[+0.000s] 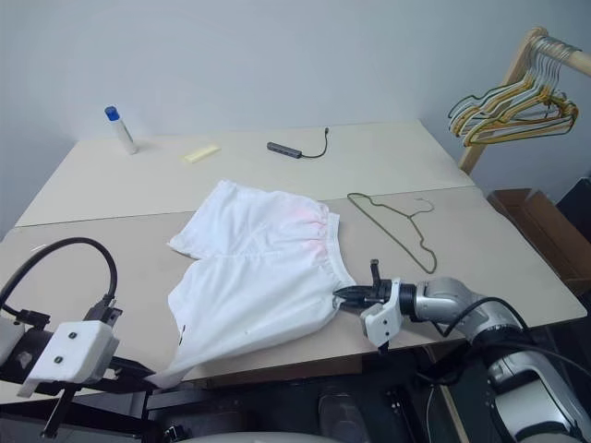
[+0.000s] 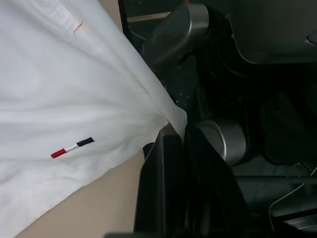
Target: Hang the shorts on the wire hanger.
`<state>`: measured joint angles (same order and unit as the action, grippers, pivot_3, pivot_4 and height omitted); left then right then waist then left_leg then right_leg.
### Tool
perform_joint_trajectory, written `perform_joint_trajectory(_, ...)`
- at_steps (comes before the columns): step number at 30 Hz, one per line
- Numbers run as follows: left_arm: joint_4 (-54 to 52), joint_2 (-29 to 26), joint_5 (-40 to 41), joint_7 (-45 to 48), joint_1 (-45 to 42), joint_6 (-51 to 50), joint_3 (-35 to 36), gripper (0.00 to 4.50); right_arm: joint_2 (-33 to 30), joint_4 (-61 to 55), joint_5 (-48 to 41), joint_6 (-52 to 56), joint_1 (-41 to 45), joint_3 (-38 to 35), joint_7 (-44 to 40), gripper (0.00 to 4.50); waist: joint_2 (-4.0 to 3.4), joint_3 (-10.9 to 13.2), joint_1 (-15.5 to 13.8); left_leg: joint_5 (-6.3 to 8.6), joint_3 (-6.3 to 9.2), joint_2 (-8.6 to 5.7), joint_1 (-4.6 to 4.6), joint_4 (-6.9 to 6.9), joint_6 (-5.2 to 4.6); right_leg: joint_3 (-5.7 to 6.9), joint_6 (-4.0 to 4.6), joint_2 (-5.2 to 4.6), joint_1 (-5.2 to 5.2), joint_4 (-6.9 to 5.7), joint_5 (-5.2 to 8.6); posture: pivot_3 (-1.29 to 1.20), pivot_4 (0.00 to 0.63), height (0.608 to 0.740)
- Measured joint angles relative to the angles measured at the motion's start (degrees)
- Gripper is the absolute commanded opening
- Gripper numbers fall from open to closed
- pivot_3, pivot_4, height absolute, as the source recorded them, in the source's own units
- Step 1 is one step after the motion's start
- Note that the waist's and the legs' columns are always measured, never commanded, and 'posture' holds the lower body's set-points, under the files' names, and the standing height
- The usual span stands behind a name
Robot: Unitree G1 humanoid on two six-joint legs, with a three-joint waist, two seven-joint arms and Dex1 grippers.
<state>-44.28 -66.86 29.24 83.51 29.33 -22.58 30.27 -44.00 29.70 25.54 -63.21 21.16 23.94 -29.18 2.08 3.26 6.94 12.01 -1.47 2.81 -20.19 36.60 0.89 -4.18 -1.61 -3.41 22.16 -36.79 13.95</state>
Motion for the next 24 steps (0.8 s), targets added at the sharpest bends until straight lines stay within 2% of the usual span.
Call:
perform_joint_trajectory(4,-0.17,1.68,-0.9,-1.38,-0.42,0.83,-1.2,1.21,-0.6,-5.45,-3.17,4.36,-3.0,-0.3,-1.89,1.21,0.08,0.07,-0.07,0.02,0.0,0.0,-0.03,0.0,0.02,0.0,0.01,0.0,0.02,0.0,0.01,-0.01,0.03,0.74)
perform_joint_trajectory(7,-0.21,2.7,-0.7,-1.45,-2.32,1.58,-0.12,2.1,-6.74,-14.14,-11.33,8.08,-8.38,-0.32,-7.04,2.17,0.15,0.25,-0.99,0.07,-0.01,0.0,-0.08,0.0,0.11,0.01,0.0,-0.02,0.06,0.01,0.09,0.01,0.029,0.74)
perform_joint_trajectory(10,3.96,3.07,0.36,-0.42,-7.61,4.47,3.58,2.11,-11.84,-20.37,-19.38,12.37,-11.79,-0.8,-12.09,3.17,0.31,0.31,-1.75,0.08,-0.02,0.04,-0.02,0.0,0.13,0.06,0.04,0.0,0.08,0.01,0.12,0.04,0.028,0.74)
perform_joint_trajectory(13,11.46,1.11,0.71,3.35,-12.89,7.85,7.07,2.11,-15.01,-25.35,-27.08,17.46,-15.17,-2.34,-16.18,3.17,0.38,0.35,-2.26,0.13,-0.03,0.04,-0.02,0.0,0.21,0.06,0.08,0.01,0.11,0.0,0.14,0.05,0.032,0.74)
perform_joint_trajectory(15,17.2,-0.97,3.34,4.78,-17.98,6.44,8.59,2.11,-15.83,-26.73,-31.47,21.45,-16.39,-4.21,-18.2,3.17,0.43,0.44,-2.77,0.15,-0.04,0.05,-0.02,0.0,0.25,0.07,0.11,0.0,0.19,0.01,0.16,0.05,0.031,0.74)
perform_joint_trajectory(17,20.07,-0.87,6.97,1.5,-24.27,3.25,8.41,2.11,-15.92,-27.96,-36.46,28.17,-17.18,-7.13,-18.87,3.17,0.39,0.53,-3.19,0.17,-0.06,0.03,-0.03,0.01,0.28,0.07,0.1,-0.04,0.3,0.08,0.16,0.05,0.032,0.74)
perform_joint_trajectory(21,20.06,3.88,13.56,-11.62,-34.4,-5.82,1.18,2.11,-14.82,-29.17,-45.04,43.92,-16.99,-14.47,-17.69,3.17,0.4,0.56,-4.5,0.14,-0.14,0.04,-0.14,0.01,0.23,0.05,0.03,-0.04,0.11,0.11,0.13,0.03,0.032,0.74)
perform_joint_trajectory(24,19.42,9.02,16.65,-18.03,-38.89,-10.72,-6.59,2.11,-13.35,-29.46,-46.76,58.06,-14.67,-18.1,-13.31,3.17,0.45,0.56,-4.77,0.14,-0.12,0.06,-0.25,0.0,0.23,0.07,0.0,0.05,0.19,0.05,0.11,0.0,0.026,0.74)
